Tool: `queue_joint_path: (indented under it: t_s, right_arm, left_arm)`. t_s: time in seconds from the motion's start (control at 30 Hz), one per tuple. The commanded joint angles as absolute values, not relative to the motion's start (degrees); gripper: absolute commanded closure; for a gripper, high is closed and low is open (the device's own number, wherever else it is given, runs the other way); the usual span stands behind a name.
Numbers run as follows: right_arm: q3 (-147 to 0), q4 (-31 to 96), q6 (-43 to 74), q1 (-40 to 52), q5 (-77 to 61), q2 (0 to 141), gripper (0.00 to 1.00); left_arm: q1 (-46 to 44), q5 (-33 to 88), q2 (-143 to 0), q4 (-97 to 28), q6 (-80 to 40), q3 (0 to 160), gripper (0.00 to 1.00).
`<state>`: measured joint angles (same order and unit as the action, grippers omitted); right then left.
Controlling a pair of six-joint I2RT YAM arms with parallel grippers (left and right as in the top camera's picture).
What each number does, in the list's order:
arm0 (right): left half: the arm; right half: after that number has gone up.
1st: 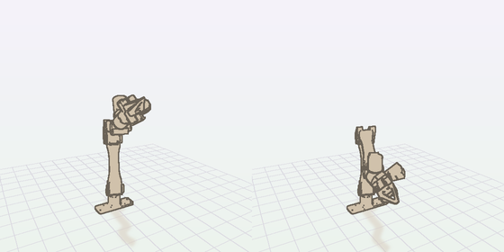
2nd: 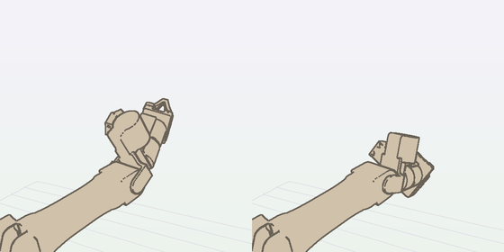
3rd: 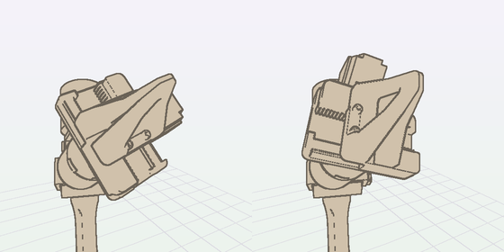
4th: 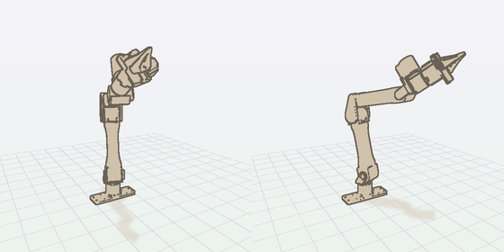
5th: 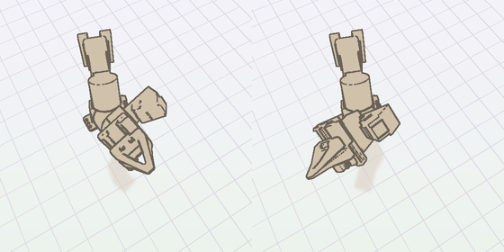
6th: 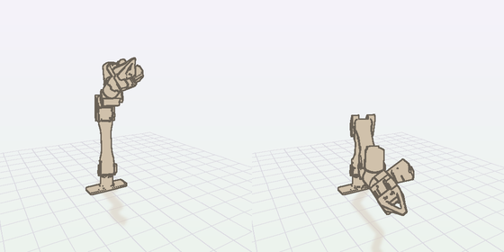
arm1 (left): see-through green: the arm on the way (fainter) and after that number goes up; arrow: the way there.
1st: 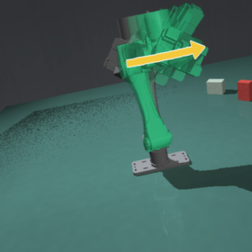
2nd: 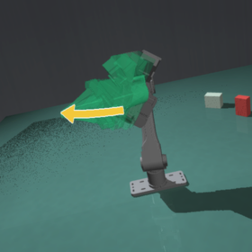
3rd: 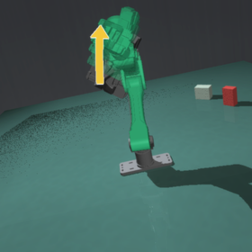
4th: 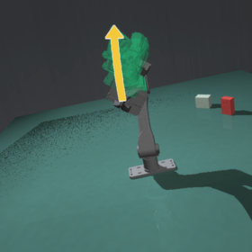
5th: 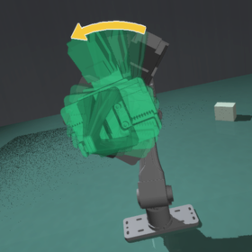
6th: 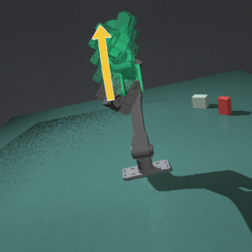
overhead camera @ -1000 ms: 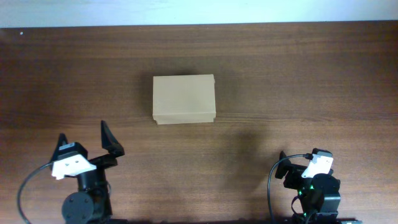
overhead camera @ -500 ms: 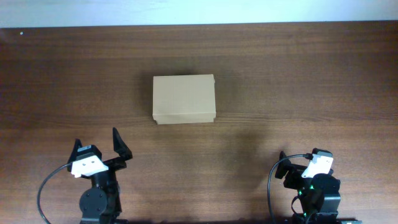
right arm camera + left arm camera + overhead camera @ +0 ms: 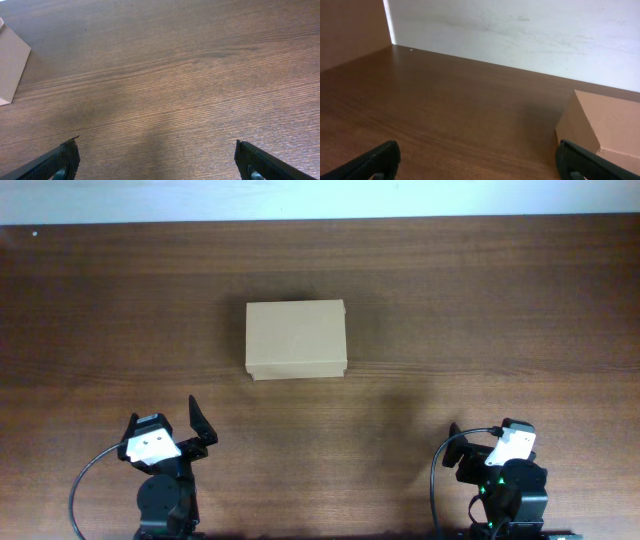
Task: Pack container
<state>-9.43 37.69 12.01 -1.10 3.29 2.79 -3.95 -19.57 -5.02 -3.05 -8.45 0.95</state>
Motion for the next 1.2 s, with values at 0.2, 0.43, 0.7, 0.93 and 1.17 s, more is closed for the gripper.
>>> queue_joint_path:
  t_s: [0.2,0.43,0.7,0.93,1.17]
  right_arm:
    - [-8.99,37.71,12.53,-1.52,3.01,2.13,0.01]
    - [-8.99,37.71,12.53,-1.52,2.98,2.13,0.01]
    - [-8.99,37.71,12.53,-1.52,3.01,2.13,0.01]
    - [-8.99,37.71,12.53,-1.52,2.98,2.13,0.01]
    - [-8.99,37.71,12.53,-1.52,2.98,2.13,0.01]
  left_arm:
    - [-3.60,-19.75,-4.36,-3.07,-8.54,0.51,0.00]
    - [-3.60,-19.75,-4.36,-3.07,-8.54,0.51,0.00]
    - [-3.60,-19.75,-4.36,-3.07,-8.54,0.51,0.00]
    - [-3.60,-19.75,-4.36,-3.07,-8.54,0.51,0.00]
    - [-3.60,-19.75,-4.36,-3.07,-8.54,0.51,0.00]
